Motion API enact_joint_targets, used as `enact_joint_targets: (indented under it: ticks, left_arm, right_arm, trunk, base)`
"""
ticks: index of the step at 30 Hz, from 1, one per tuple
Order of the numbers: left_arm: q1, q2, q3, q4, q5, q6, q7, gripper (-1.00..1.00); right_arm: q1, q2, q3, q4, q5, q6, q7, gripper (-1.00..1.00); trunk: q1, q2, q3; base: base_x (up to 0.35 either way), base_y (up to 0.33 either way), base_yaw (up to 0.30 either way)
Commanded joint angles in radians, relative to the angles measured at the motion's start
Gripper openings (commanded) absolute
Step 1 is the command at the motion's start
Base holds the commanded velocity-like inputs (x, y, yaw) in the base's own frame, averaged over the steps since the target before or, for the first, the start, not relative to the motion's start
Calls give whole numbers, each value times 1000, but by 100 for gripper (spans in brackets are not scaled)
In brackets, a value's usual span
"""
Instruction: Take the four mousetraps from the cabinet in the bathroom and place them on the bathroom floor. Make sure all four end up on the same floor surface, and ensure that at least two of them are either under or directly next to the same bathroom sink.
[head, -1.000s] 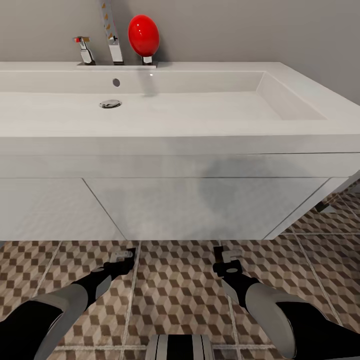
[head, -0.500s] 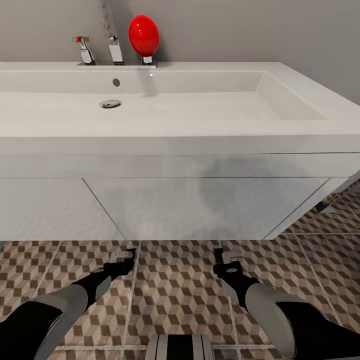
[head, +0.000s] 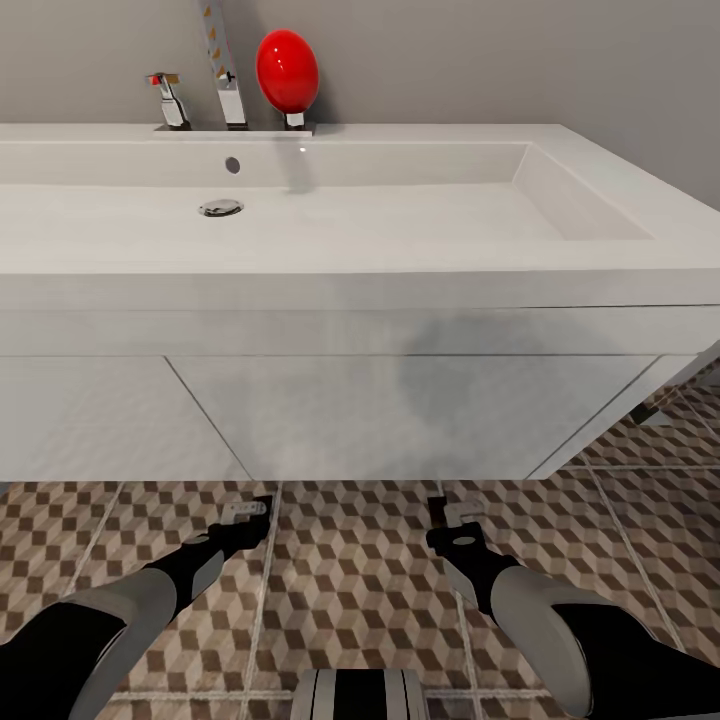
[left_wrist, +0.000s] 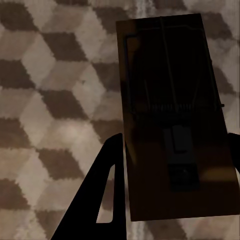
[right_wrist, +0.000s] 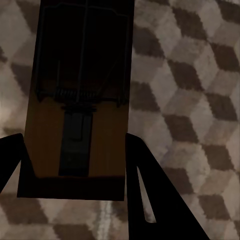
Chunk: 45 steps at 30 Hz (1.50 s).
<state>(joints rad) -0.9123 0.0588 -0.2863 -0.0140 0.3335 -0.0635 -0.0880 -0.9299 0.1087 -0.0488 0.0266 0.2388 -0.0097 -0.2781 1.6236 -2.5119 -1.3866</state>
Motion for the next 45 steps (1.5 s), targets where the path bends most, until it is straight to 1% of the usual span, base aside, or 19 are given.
enact_joint_targets:
  ticks: [1,4,10,14,21,33,37,45]
  left_arm:
    - [-1,0,-8,0,9,-2,-3,-100]
    - [0,1,-8,-1,9,2,-3,-100]
    - [0,2,-8,-4,8,7,-3,-100]
    - [0,2,-9,-5,8,16,-3,-100]
    - [0,1,-12,-9,6,48,-3,-100]
    - [0,1,-14,-11,5,55,-3,-100]
    - [0,1,-14,-13,5,70,-3,-100]
    - [0,2,-14,-84,4,133,-3,-100]
  right_arm:
    - [-1,0,-5,3,6,-1,-3,-100]
    - [-1,0,-6,2,5,10,-3,-100]
    - [-1,2,-9,-7,6,84,-3,-100]
    - [-1,4,-10,-9,7,99,-3,-100]
    - [-1,5,-10,-10,7,105,-3,-100]
    - [-1,5,-9,-13,8,105,-3,-100]
    - [-1,5,-9,-14,8,105,-3,-100]
    - [-1,5,-9,-14,9,106,-3,-100]
  trunk:
    - [0,0,-1]
    - [0,0,-1]
    - [0,0,-1]
    - [0,0,-1]
    - [0,0,-1]
    - [0,0,-1]
    - [0,0,-1]
    - [0,0,-1]
  base:
    - [0,0,0]
    - [0,0,0]
    - [0,0,0]
    - [0,0,0]
    - [0,0,0]
    - [0,0,0]
    - [0,0,0]
    - [0,0,0]
